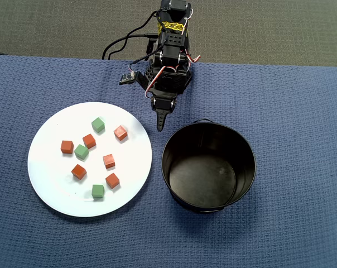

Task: Pick up the red cubes from the white plate and place them in the black recipient

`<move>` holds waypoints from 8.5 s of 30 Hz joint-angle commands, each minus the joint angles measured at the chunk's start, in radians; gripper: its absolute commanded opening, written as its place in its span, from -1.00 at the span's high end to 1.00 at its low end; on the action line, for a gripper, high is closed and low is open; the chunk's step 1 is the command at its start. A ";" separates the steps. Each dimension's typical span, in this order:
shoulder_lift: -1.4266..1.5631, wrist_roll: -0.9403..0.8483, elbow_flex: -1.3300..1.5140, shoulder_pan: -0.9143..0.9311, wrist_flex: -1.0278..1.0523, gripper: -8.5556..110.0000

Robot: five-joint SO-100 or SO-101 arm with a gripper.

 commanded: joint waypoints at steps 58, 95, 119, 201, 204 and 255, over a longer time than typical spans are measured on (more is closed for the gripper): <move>-0.850 -1.470 -0.601 0.555 -0.077 0.48; -1.080 -1.393 -0.643 0.572 -0.293 0.86; -0.936 -0.730 -1.376 -0.041 0.186 0.86; -1.575 -0.965 -1.213 0.387 -0.146 0.59; -1.578 -0.974 -1.213 0.388 -0.141 0.59; -1.198 -0.396 -1.563 -0.275 0.298 0.34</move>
